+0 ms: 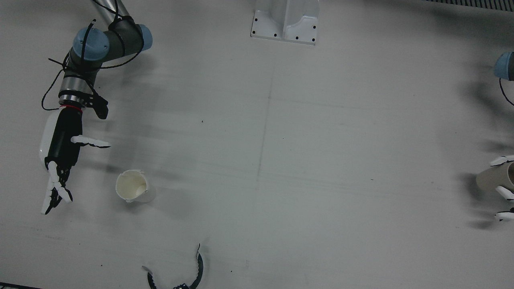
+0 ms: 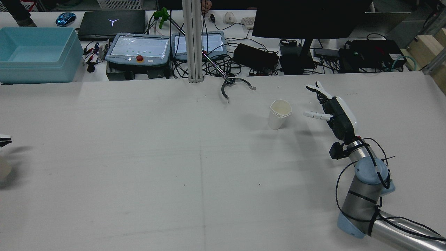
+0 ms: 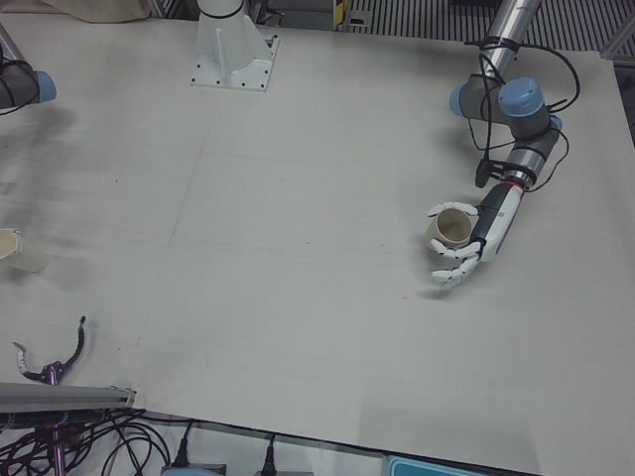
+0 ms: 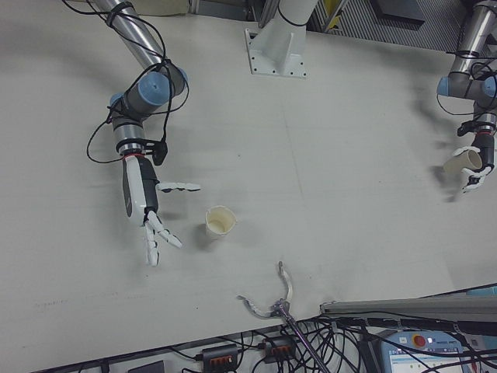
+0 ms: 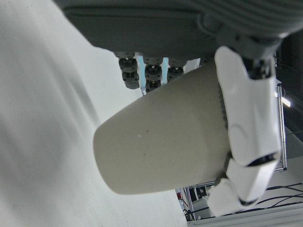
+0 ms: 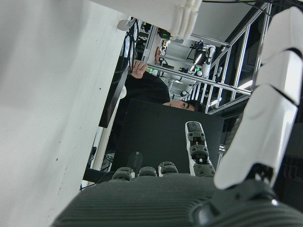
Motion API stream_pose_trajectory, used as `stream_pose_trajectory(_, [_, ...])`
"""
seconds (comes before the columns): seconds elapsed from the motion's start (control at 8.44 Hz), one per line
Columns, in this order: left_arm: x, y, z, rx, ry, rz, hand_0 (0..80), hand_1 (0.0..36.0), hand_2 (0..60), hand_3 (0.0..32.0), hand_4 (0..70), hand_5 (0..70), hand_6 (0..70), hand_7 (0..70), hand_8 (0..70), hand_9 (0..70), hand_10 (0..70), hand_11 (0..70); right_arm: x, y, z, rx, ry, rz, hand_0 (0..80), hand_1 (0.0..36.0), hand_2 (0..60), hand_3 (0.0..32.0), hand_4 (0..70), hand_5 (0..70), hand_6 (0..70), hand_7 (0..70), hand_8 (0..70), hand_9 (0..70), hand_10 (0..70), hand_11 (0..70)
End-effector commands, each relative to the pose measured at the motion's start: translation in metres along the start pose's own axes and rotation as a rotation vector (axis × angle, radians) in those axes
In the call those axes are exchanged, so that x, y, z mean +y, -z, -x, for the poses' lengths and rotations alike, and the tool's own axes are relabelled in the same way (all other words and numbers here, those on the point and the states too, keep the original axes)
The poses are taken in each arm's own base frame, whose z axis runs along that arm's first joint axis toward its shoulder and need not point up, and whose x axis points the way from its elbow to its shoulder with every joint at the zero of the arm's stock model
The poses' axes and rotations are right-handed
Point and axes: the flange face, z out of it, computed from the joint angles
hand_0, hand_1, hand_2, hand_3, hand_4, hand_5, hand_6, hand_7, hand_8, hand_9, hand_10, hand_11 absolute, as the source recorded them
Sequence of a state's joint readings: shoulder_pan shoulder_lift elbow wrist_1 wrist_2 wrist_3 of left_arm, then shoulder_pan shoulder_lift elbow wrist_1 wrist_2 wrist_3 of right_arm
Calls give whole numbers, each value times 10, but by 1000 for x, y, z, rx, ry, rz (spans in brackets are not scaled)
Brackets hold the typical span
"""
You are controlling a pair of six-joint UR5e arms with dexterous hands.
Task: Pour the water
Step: 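Wrap the right hand's fingers around the white cup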
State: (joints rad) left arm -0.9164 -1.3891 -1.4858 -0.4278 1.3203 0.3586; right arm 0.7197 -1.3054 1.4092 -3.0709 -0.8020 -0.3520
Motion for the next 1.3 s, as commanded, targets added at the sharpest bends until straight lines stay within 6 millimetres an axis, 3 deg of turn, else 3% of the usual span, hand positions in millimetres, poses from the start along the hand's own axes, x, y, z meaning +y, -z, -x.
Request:
stream_pose_trajectory(0.0, [-3,5,1,-8,2,-13,534,360,600,0,552,700,147,297,149,242,83,139,3,-12,-40,18,13,-14,479,138,90,0,152,126,21,45,0,2,13,32])
stream_pose_trajectory(0.47, [-8,7,2,-7,-1,-26,521,359,600,0,529,700,145,295,147,240,80,134,21,-4,-66,35,3,-3,476,136,103,0,167,131,30,62,0,9,12,30])
stream_pose_trajectory(0.71, [-7,6,1,-5,1,-24,514,356,600,0,512,700,142,289,146,239,80,134,16,0,-66,38,8,-8,477,137,107,0,167,134,30,66,0,8,8,25])
stream_pose_trajectory(0.95, [-8,9,1,-7,3,-21,511,354,600,0,508,700,141,286,146,238,80,133,17,-3,-66,-7,20,-25,480,145,118,0,167,137,31,68,0,5,8,26])
stream_pose_trajectory(1.18, [-14,22,0,-11,3,-23,507,351,600,0,505,700,139,283,144,235,78,130,29,-17,-80,-12,31,-27,481,147,128,0,181,142,40,78,0,13,13,32])
